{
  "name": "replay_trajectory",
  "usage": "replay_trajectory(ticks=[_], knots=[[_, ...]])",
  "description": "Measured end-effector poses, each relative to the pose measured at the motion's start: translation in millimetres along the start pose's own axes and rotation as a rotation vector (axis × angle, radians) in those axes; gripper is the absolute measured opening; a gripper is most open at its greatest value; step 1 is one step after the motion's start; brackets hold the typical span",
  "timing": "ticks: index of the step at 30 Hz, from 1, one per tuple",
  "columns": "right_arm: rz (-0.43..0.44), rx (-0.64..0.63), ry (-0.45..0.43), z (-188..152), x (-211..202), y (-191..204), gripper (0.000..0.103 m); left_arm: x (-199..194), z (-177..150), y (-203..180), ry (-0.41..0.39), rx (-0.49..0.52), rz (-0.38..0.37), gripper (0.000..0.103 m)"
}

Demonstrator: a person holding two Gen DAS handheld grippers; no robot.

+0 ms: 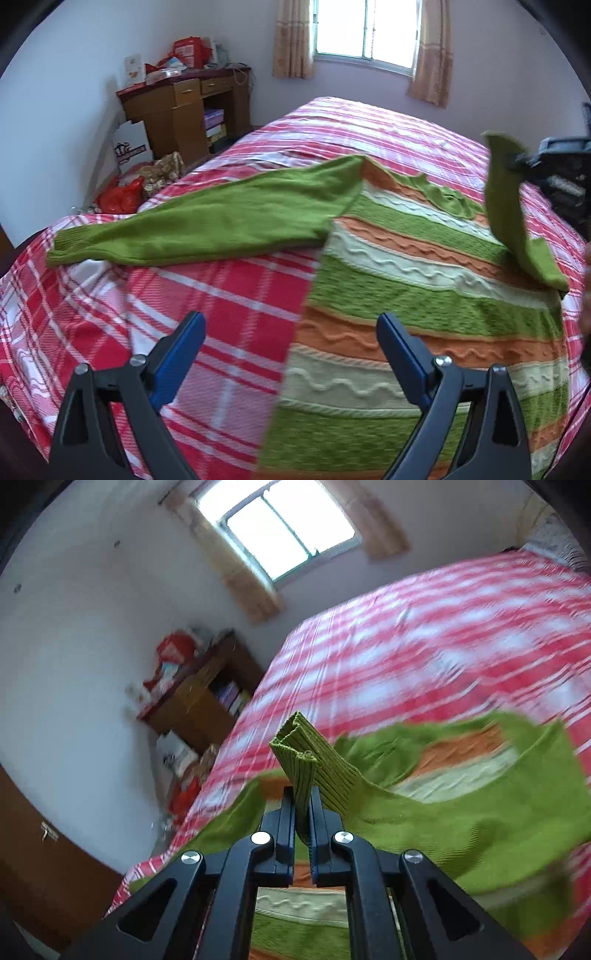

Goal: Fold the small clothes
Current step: 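Carry the sleeve across the sweater body and release it with the right tool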

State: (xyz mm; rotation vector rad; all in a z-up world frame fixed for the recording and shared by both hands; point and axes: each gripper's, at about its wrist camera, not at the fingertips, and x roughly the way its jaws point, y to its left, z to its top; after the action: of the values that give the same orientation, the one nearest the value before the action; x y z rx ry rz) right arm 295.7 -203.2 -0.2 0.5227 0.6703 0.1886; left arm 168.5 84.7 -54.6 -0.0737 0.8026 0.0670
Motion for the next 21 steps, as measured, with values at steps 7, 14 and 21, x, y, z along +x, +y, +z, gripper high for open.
replay_trajectory(ticks=[7,14,21], knots=[[-0.033,-0.067,0.108,-54,85,22,0.005,12,-2,29,0.006,-0.026,0.033,0.096],[-0.046,-0.097,0.151,-78,114,30,0.005,25,-3,34,0.032,-0.042,0.031,0.096],[-0.013,-0.111,0.17,-89,121,47,0.009,26,-5,33,0.038,-0.029,0.038,0.096]])
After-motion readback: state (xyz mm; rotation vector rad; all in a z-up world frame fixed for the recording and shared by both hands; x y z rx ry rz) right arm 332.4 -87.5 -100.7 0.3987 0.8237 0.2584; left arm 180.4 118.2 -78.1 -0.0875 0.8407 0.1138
